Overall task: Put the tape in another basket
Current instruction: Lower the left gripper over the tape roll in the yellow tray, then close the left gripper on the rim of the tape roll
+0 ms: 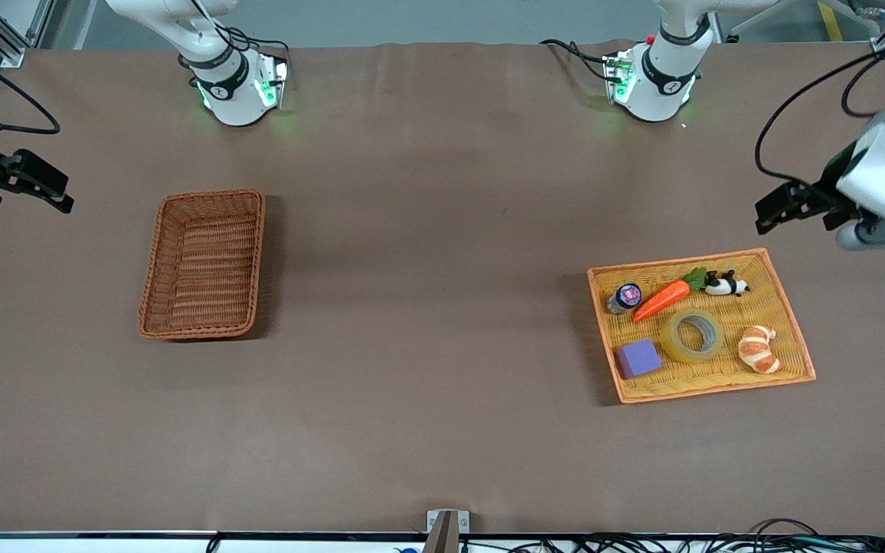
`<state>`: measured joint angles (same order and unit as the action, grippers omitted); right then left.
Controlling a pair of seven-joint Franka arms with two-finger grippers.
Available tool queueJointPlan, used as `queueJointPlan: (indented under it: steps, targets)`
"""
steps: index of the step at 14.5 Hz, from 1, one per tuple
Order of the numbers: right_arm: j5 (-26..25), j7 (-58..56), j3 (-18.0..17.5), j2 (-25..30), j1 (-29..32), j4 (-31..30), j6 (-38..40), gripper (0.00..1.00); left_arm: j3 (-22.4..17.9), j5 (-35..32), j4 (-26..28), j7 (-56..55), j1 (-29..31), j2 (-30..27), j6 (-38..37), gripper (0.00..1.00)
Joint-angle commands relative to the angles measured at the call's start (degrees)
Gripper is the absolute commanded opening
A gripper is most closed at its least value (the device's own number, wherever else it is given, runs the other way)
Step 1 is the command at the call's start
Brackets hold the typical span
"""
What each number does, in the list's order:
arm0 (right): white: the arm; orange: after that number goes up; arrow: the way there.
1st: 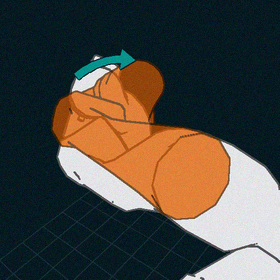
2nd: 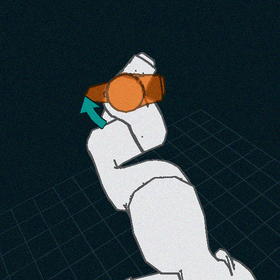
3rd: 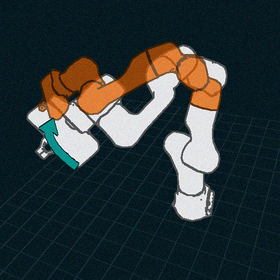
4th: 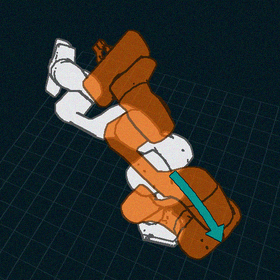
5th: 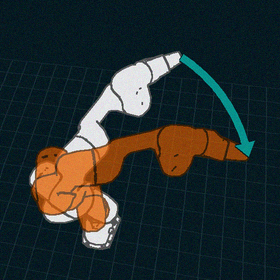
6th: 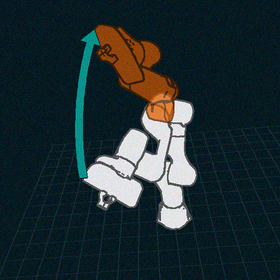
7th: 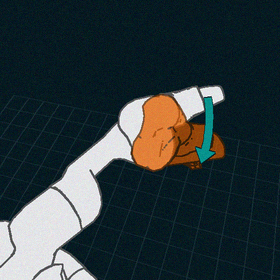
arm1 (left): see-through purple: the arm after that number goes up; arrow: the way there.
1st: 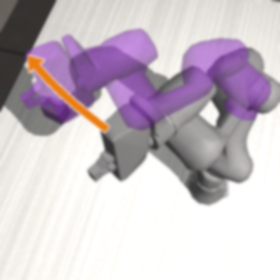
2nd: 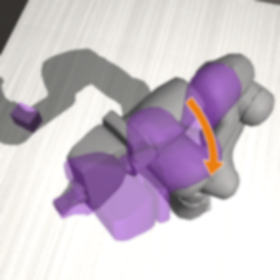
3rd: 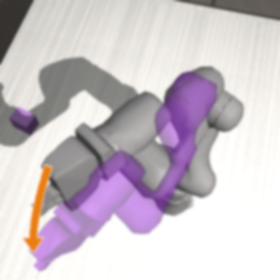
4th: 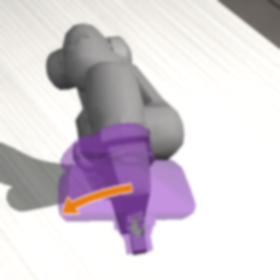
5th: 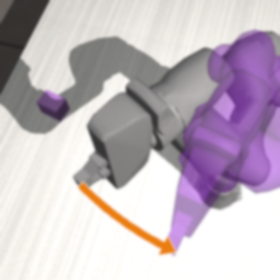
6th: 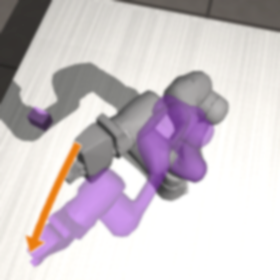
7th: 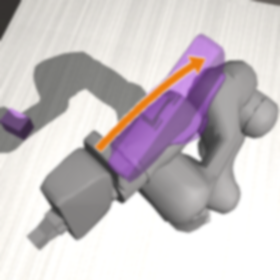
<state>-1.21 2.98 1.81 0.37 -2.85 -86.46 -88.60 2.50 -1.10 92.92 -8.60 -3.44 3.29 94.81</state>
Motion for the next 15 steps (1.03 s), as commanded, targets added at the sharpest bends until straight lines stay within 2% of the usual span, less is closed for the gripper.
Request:
queueJointPlan:
  steps: [1,4,11,15]
  targets:
    - [0.3,0.5,-0.4,0.1,0.2,0.4,0.2,1.0,0.1,-1.1,-1.6,-1.0,0.5,4.7,-0.8,1.0]
    - [0.4,0.4,-0.4,0.1,0.7,0.4,0.6,1.0,0.1,-1.3,-1.6,0.1,3.2,10.2,0.8,1.0]
    - [0.2,0.5,-0.3,0.0,0.9,0.4,0.0,1.0,0.0,-1.4,-1.0,0.2,4.2,22.7,15.2,0.99]
    - [0.2,0.2,-0.2,0.2,0.7,0.4,0.6,1.0,0.2,-1.4,-0.8,2.9,7.2,27.2,22.1,0.98]
